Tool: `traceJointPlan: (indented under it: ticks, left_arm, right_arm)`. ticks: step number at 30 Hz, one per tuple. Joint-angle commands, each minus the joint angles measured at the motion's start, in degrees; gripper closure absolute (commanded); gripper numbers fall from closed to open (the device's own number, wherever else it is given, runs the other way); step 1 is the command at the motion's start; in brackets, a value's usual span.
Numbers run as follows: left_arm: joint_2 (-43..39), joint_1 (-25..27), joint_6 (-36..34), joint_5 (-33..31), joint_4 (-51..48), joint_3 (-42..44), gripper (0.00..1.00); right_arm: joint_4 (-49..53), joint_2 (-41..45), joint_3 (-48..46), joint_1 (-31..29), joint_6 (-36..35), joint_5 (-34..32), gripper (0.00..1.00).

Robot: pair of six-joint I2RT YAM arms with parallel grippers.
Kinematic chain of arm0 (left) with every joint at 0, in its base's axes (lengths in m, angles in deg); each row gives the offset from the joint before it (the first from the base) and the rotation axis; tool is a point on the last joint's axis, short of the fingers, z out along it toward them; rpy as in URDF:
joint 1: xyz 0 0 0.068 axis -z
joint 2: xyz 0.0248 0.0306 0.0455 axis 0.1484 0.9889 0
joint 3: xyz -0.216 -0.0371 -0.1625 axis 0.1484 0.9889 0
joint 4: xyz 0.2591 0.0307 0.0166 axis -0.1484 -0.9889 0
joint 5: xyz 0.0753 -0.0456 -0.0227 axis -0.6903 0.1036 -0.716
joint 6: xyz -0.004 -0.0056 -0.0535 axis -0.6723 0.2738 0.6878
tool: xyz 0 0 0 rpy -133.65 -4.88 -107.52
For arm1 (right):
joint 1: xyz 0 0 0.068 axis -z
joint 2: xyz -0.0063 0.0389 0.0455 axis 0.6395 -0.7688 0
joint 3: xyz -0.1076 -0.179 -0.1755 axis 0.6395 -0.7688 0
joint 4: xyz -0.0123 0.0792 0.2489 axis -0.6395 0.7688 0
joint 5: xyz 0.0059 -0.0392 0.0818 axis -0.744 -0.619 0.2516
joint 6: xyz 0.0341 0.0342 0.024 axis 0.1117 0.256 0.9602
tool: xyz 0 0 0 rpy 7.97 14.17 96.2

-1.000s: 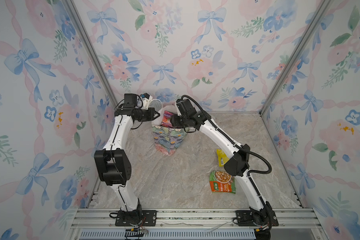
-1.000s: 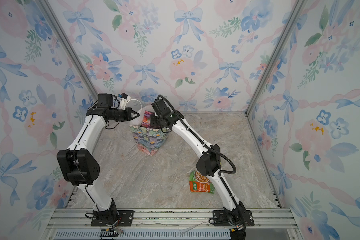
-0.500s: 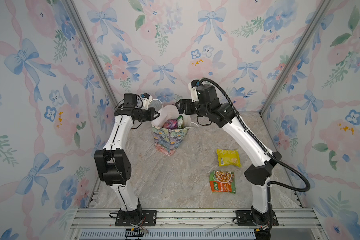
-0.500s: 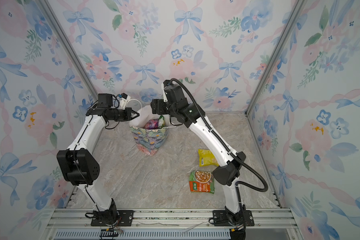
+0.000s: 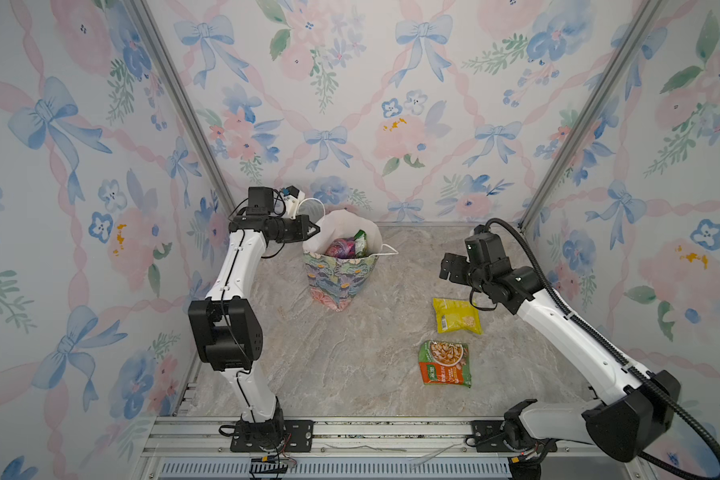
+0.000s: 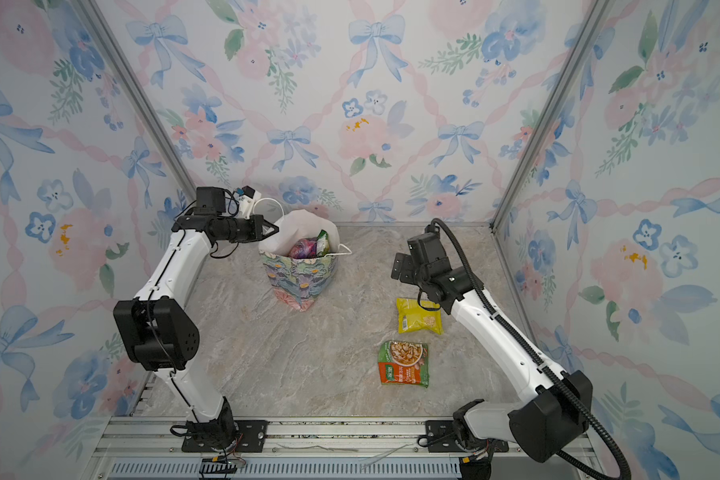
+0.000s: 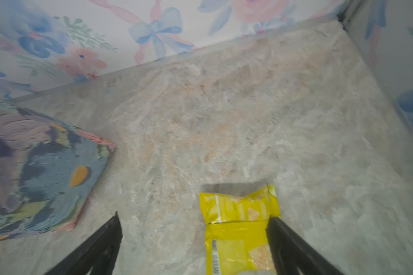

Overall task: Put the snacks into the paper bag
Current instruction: 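Move the right gripper back to the yellow chips packet, then grasp the yellow chips packet with the right gripper and drag it nearer the bag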

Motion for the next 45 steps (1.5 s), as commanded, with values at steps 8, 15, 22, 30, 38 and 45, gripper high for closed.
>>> traceJointPlan:
  ticks: [8,15,22,30,38,45]
  left_arm:
    - [-1.3,-0.3,-0.4,1.1,-0.1,0.4,1.0]
    - [-1.1,-0.1,-0.4,1.0,0.0,0.4,1.0]
    - [-0.7,0.3,-0.4,0.7,-0.1,0.5,1.0]
    - [-0.7,0.3,-0.5,0.5,-0.1,0.6,1.0]
    - [-0.9,0.3,-0.6,0.4,-0.1,0.6,1.0]
    - [-0.8,0.4,-0.8,0.4,-0.1,0.6,1.0]
  right_arm:
    - [-2.3,2.0,-15.9,6.9,7.3,4.1,0.03]
    - [-5.0,-6.3,-16.5,7.0,6.5,6.9,0.03]
    - [-8.9,-13.8,-16.4,6.2,5.4,7.4,0.03]
    - [-9.7,-25.2,-8.9,-0.1,-0.1,10.2,0.02]
    - [-4.5,-37.8,6.3,-10.1,-14.7,12.1,0.01]
    - [0.3,-43.5,16.1,-16.2,-27.0,14.0,0.01]
